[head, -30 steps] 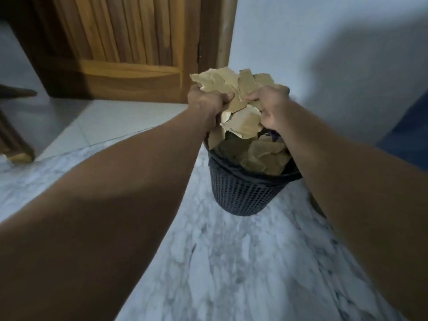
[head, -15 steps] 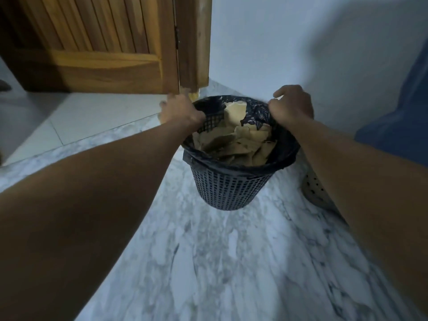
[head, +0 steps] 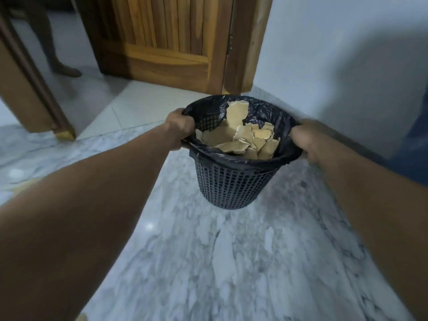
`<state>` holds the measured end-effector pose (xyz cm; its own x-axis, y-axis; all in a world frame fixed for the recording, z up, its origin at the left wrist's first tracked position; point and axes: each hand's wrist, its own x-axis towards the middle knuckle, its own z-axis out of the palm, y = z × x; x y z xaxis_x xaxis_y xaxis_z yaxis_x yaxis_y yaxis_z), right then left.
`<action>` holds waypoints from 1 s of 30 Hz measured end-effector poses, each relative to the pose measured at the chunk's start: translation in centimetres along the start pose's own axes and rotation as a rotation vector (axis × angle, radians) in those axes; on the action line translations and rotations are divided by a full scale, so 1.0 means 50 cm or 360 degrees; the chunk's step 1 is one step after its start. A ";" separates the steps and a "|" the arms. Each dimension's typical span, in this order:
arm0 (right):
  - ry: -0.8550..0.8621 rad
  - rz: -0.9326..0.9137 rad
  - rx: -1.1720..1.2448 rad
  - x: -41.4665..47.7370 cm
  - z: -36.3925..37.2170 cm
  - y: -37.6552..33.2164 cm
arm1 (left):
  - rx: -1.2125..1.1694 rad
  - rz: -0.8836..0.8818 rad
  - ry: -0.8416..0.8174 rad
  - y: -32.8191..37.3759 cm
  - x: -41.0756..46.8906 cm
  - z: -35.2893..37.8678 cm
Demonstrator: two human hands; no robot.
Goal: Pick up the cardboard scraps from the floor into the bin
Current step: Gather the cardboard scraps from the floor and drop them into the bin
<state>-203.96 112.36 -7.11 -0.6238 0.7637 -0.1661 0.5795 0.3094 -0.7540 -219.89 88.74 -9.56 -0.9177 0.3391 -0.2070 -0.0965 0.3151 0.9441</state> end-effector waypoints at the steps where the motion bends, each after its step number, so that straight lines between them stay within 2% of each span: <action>1: -0.0069 -0.0011 0.0132 -0.010 0.031 -0.026 | -0.0023 -0.0025 0.0047 -0.006 -0.009 -0.045; 4: -0.0238 -0.0065 0.0330 -0.024 0.138 -0.099 | -0.0076 -0.0061 0.0161 -0.029 -0.036 -0.190; 11: -0.0473 -0.0147 0.0468 -0.142 0.423 -0.284 | -0.0090 -0.0135 0.0533 -0.126 -0.139 -0.547; 17: -0.0643 -0.0202 0.0547 -0.291 0.641 -0.386 | -0.0236 -0.0187 0.0771 -0.237 -0.234 -0.760; 21: -0.0666 -0.0262 0.0571 -0.315 0.715 -0.418 | -0.0387 -0.0133 0.0738 -0.284 -0.252 -0.819; 24: -0.0587 -0.0278 0.0456 -0.289 0.720 -0.421 | -0.0438 -0.0103 0.0663 -0.306 -0.241 -0.808; 30: -0.0508 -0.0227 0.0393 -0.109 0.724 -0.368 | -0.0496 -0.0117 0.0556 -0.306 -0.206 -0.745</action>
<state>-230.21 82.01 -15.32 -0.8421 0.4976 -0.2080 0.3567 0.2246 -0.9068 -223.33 47.39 -12.32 -0.9737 -0.0094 -0.2277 -0.2279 0.0277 0.9733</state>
